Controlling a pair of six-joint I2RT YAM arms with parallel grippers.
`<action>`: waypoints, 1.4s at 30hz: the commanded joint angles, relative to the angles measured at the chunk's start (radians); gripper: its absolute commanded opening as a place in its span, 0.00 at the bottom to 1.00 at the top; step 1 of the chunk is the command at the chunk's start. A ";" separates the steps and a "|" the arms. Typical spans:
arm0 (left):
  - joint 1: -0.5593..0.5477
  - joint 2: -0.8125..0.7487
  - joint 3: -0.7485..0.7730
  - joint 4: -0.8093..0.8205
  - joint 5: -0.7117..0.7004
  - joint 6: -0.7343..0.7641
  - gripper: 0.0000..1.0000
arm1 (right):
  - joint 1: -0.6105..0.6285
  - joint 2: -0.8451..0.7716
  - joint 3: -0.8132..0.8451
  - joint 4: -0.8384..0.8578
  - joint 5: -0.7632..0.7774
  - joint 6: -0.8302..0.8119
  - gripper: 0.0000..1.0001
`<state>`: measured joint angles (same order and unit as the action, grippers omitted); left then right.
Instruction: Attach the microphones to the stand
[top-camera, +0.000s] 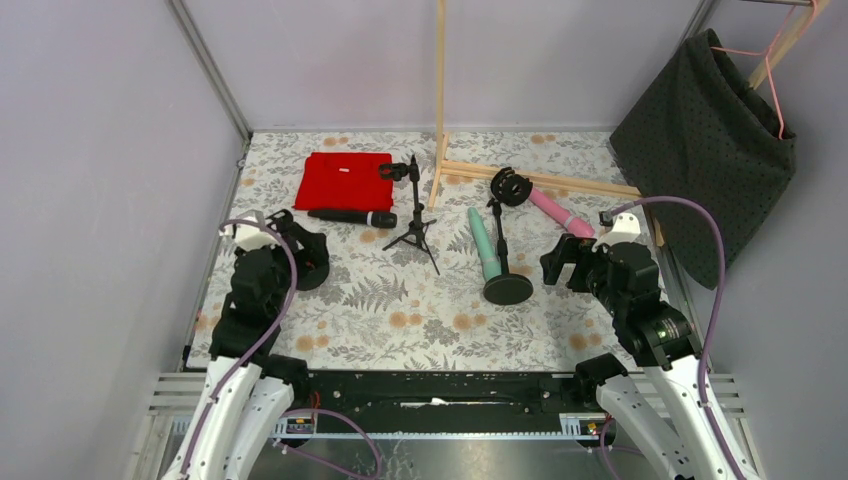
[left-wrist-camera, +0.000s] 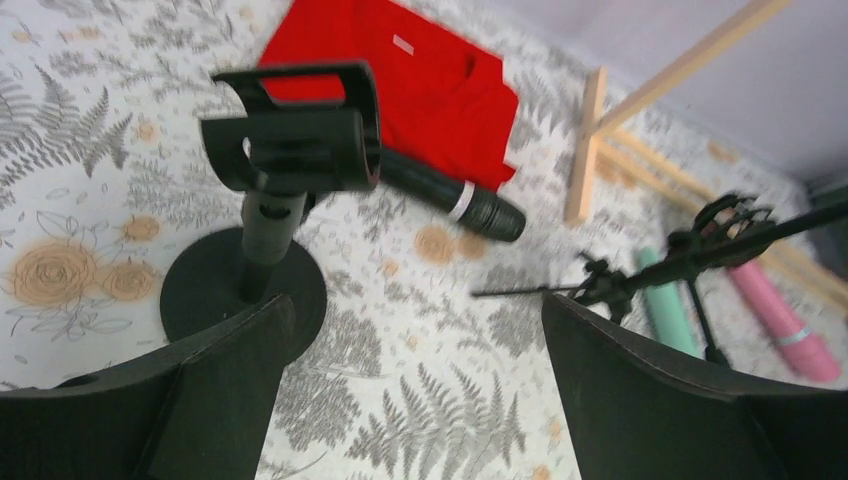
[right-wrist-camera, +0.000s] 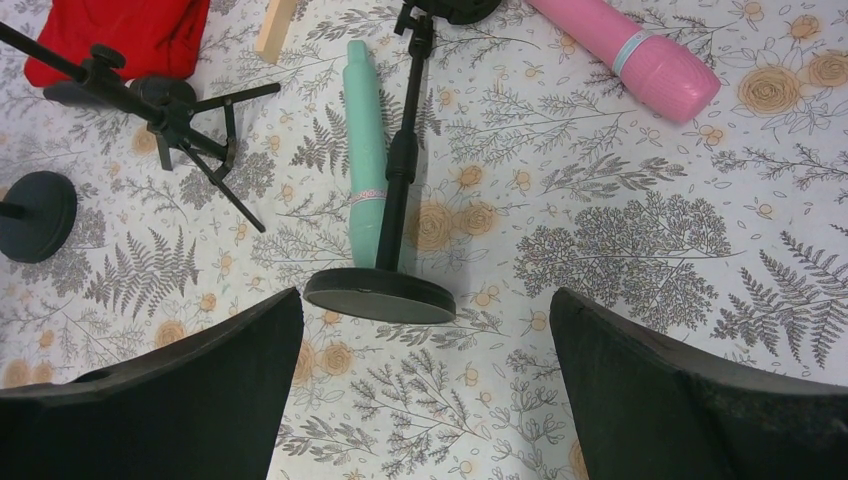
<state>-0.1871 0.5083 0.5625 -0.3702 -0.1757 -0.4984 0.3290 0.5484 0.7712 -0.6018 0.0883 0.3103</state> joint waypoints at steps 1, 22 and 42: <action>0.004 -0.028 0.038 0.087 -0.076 -0.072 0.99 | 0.006 -0.010 -0.005 0.044 -0.002 -0.006 1.00; 0.005 0.169 0.436 -0.203 -0.298 0.007 0.99 | 0.007 -0.057 -0.021 0.063 -0.015 -0.014 1.00; 0.004 -0.014 -0.302 0.510 -0.187 -0.027 0.89 | 0.017 -0.054 -0.026 0.073 -0.056 -0.014 1.00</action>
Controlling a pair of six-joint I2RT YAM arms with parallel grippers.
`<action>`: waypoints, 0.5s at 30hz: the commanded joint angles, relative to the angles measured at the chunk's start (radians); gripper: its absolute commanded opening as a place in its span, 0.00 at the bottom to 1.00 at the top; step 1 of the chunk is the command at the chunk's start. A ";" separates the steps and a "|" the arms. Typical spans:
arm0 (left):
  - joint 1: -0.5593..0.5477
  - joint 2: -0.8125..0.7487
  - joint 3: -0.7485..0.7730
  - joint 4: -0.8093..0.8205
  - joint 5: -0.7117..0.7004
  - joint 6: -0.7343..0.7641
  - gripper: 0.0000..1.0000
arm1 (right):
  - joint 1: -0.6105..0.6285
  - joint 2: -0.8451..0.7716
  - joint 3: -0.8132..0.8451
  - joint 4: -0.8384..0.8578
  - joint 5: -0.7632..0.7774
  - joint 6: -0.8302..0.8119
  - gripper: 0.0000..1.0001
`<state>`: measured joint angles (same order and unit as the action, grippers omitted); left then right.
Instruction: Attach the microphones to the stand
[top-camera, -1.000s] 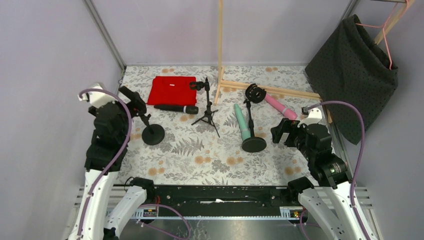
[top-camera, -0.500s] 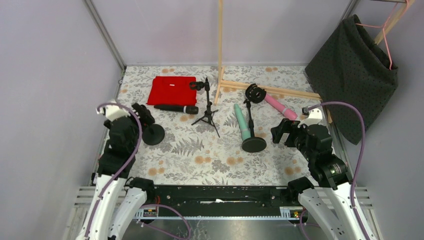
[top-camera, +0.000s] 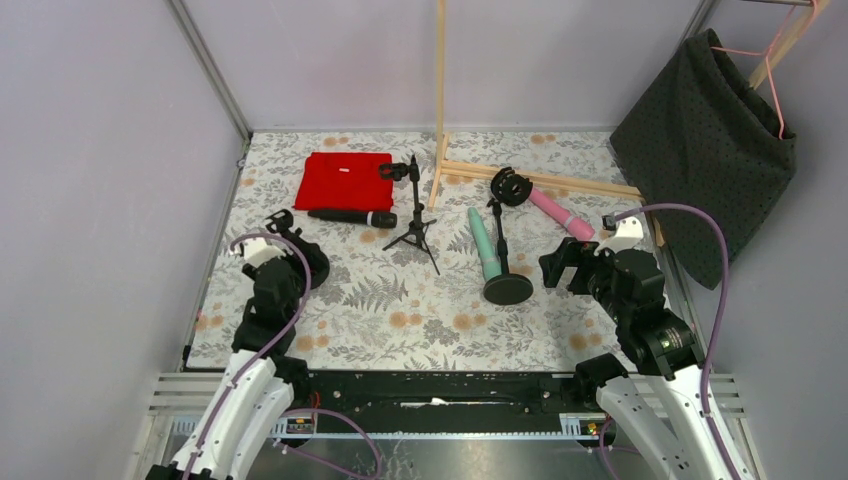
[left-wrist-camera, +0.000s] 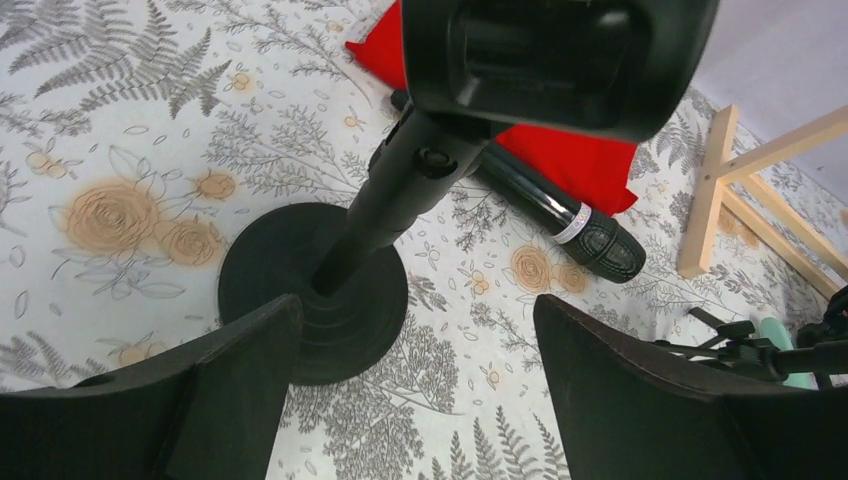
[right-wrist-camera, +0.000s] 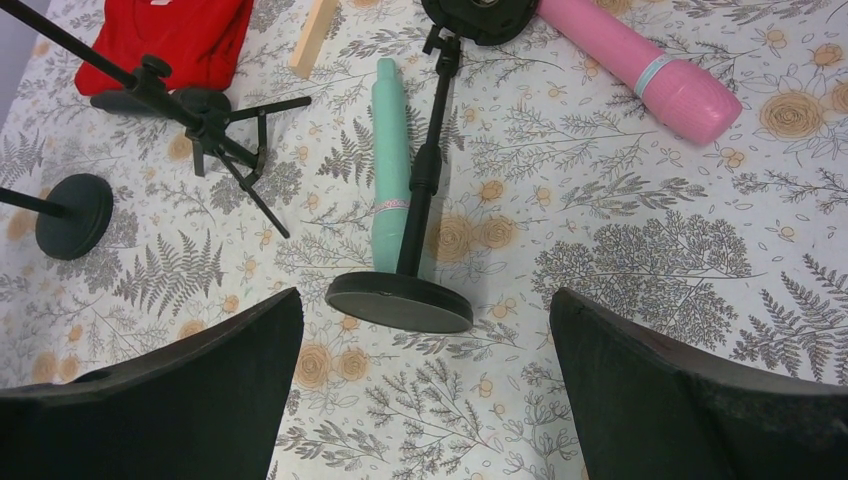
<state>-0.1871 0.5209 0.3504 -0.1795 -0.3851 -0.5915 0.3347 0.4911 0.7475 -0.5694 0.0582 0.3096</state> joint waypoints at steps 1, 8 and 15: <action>0.003 -0.024 -0.123 0.390 0.035 0.090 0.86 | 0.013 0.007 -0.001 0.038 -0.032 -0.013 1.00; 0.004 0.081 -0.185 0.608 -0.039 0.204 0.82 | 0.019 0.011 -0.003 0.044 -0.045 -0.013 1.00; 0.002 0.150 -0.283 0.885 -0.096 0.354 0.82 | 0.046 0.035 -0.004 0.051 -0.057 -0.012 1.00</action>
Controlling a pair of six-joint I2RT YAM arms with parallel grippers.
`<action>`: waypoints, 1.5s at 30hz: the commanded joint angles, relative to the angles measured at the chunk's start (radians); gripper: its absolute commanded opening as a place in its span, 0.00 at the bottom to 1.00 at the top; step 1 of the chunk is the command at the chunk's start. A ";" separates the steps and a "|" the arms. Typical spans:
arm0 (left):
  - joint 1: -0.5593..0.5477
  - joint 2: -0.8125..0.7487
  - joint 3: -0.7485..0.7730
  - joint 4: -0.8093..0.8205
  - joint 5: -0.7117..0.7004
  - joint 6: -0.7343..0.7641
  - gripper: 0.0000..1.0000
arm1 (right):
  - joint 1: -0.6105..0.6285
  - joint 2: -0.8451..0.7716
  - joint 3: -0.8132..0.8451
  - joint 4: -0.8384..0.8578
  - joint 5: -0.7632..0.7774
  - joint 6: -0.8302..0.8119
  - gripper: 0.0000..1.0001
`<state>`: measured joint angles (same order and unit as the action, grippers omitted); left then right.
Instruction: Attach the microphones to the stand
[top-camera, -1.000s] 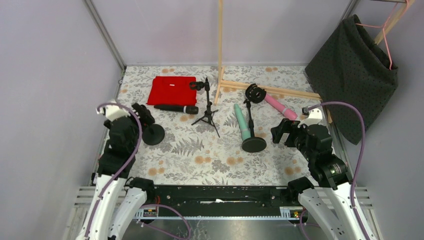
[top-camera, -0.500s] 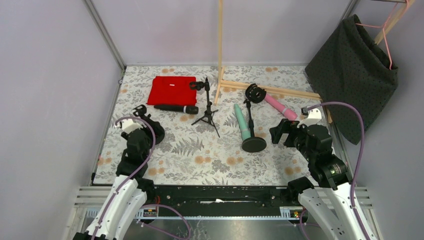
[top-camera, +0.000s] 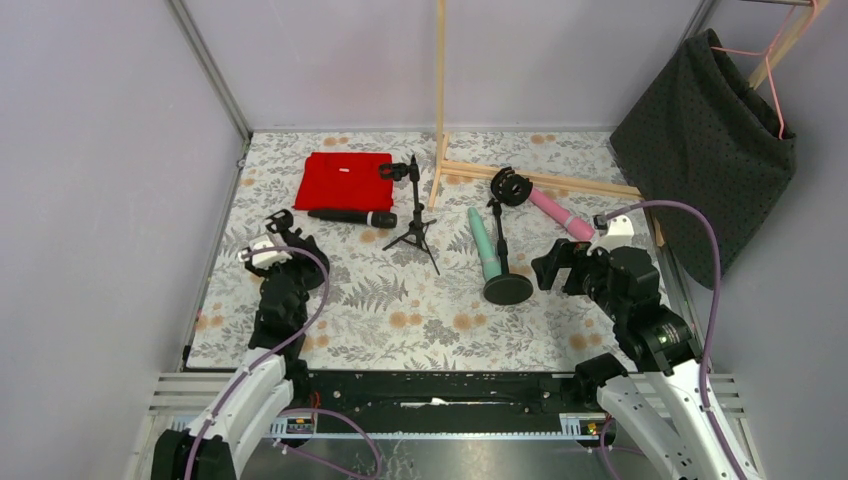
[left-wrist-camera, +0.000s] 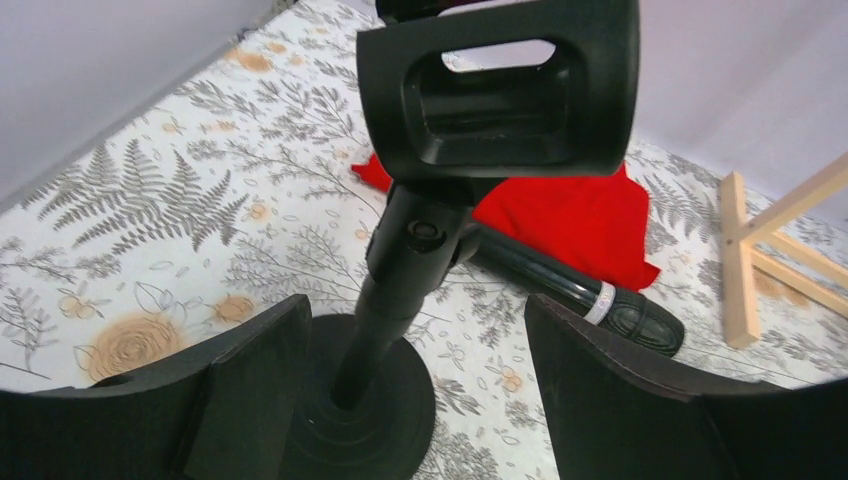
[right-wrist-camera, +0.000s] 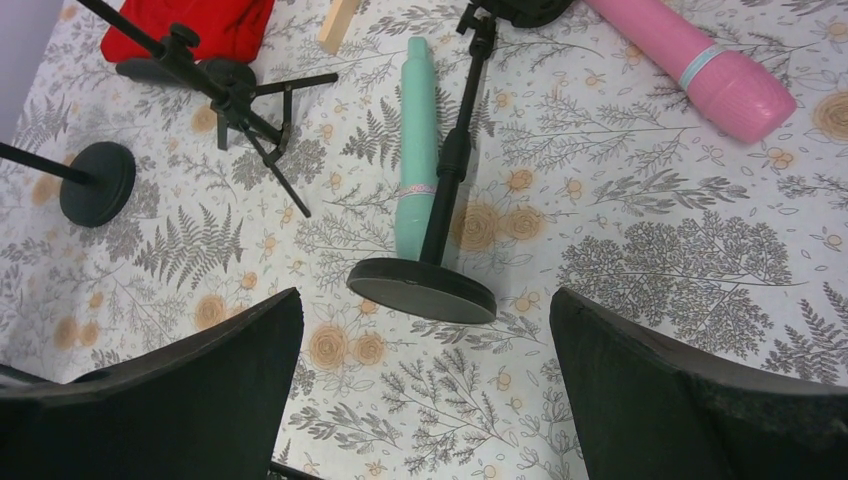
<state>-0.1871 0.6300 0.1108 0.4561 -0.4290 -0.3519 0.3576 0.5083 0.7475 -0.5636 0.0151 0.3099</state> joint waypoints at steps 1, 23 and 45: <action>0.002 0.060 -0.056 0.288 -0.063 0.131 0.82 | 0.027 0.021 -0.006 0.044 -0.014 -0.012 1.00; 0.013 0.411 -0.126 0.779 0.051 0.254 0.56 | 0.078 0.041 -0.006 0.044 -0.007 -0.019 1.00; -0.012 0.212 -0.037 0.443 0.285 0.256 0.01 | 0.089 0.026 -0.006 0.042 0.009 -0.021 1.00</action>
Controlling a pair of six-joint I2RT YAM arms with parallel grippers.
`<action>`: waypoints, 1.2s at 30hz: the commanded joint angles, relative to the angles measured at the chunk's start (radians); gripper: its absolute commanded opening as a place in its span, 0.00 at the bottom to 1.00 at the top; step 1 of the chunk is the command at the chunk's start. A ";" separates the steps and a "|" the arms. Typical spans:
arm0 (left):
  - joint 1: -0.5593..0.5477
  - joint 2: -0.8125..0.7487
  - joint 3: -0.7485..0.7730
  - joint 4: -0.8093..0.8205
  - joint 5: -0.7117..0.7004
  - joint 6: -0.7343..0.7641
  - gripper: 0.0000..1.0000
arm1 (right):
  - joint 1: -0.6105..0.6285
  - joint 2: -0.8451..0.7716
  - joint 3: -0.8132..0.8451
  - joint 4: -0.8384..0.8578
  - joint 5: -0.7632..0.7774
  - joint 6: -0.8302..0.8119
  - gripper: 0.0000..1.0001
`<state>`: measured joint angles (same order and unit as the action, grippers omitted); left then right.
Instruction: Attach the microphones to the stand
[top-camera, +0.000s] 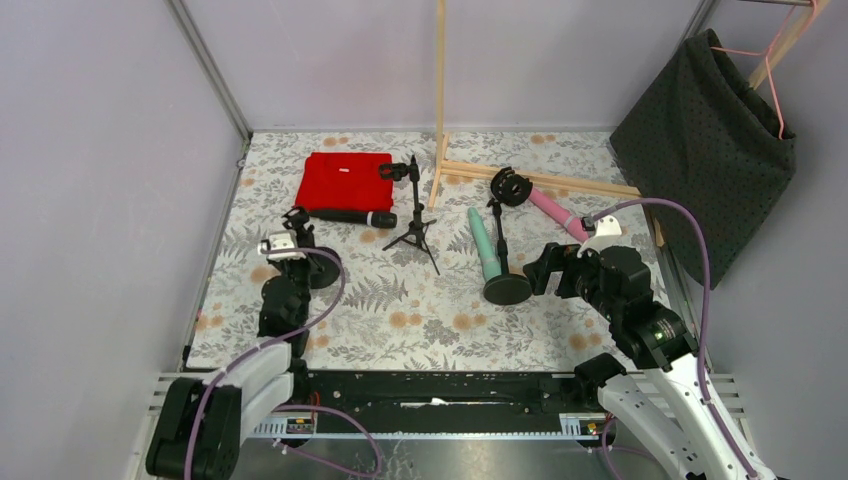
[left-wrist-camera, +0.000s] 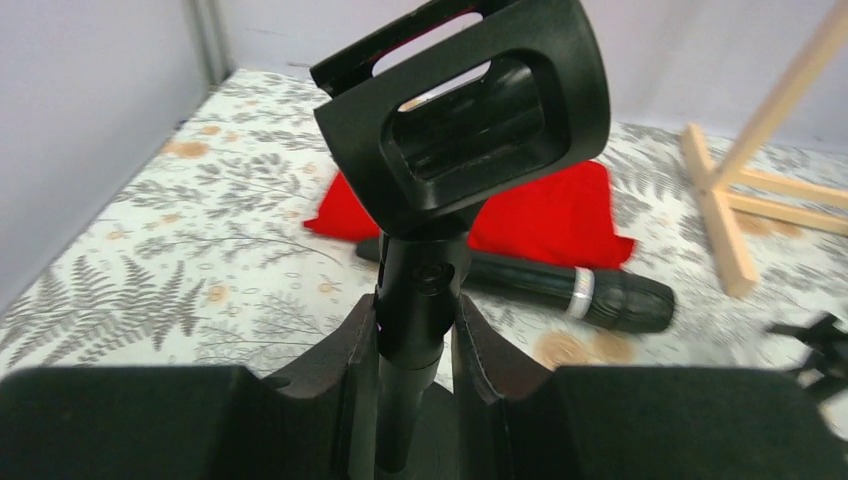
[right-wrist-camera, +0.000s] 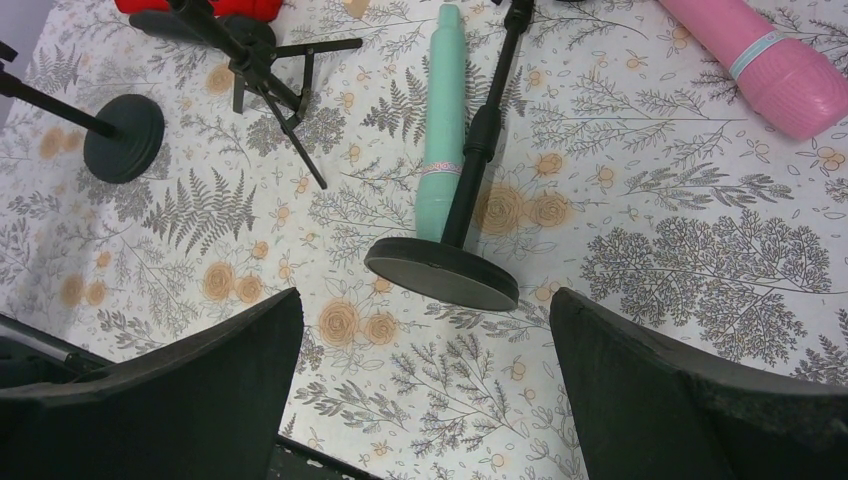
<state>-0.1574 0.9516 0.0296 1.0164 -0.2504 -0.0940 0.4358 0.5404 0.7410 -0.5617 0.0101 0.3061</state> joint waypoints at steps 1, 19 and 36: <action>-0.058 -0.136 0.051 -0.141 0.128 -0.010 0.00 | 0.011 -0.004 0.001 0.040 0.013 -0.017 1.00; -0.374 -0.405 -0.004 -0.386 0.327 -0.154 0.00 | 0.011 0.060 0.041 0.008 0.019 0.001 1.00; -0.497 -0.373 -0.019 -0.317 0.161 -0.097 0.58 | 0.012 0.108 0.107 -0.043 -0.004 0.011 1.00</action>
<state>-0.6548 0.5629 0.0219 0.5865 -0.0616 -0.1951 0.4377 0.6498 0.8047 -0.6010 0.0074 0.3111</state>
